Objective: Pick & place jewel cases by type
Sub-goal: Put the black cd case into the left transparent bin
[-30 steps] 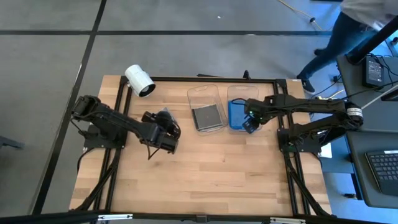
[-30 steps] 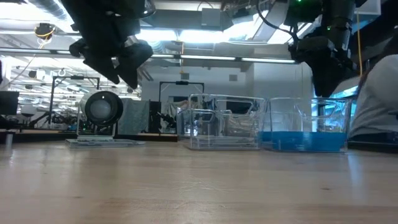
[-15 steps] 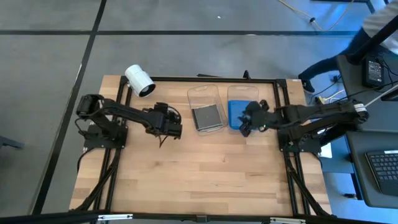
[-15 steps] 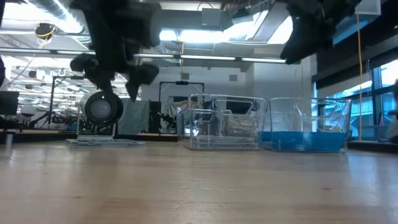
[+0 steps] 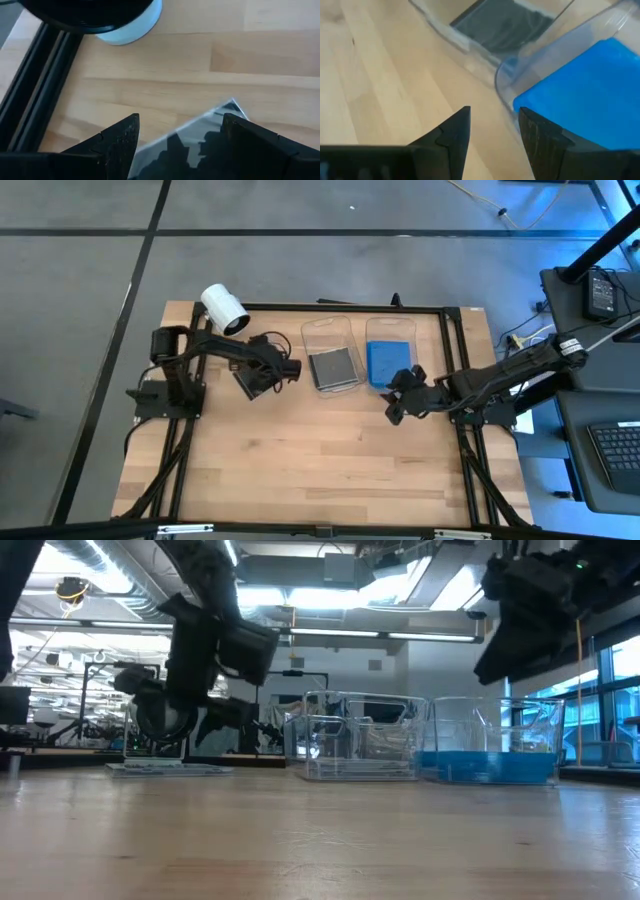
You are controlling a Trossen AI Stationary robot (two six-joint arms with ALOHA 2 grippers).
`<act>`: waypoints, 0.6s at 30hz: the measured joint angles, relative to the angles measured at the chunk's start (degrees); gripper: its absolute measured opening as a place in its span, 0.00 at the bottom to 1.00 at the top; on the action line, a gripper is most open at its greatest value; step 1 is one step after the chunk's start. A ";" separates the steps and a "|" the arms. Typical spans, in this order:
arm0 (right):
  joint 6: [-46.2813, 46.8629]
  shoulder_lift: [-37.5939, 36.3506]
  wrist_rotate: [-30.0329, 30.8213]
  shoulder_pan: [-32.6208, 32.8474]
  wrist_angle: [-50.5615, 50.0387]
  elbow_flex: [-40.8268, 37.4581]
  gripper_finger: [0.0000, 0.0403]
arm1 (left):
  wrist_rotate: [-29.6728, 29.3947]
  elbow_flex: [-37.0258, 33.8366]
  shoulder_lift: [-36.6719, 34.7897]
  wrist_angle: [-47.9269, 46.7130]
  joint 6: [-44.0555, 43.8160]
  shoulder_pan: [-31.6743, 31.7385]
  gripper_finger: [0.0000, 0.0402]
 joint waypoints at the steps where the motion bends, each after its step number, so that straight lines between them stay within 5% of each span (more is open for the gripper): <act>1: 0.53 0.00 0.00 0.49 0.35 -0.61 0.42 | 0.43 0.00 0.27 0.74 0.63 0.69 0.70; 9: 1.00 0.00 -0.04 2.17 3.41 -3.15 0.42 | 1.39 0.00 0.27 9.93 8.67 5.77 0.70; 18: 1.00 0.00 -0.03 3.89 3.38 -3.15 0.42 | 2.67 0.04 3.45 8.20 7.86 7.92 0.70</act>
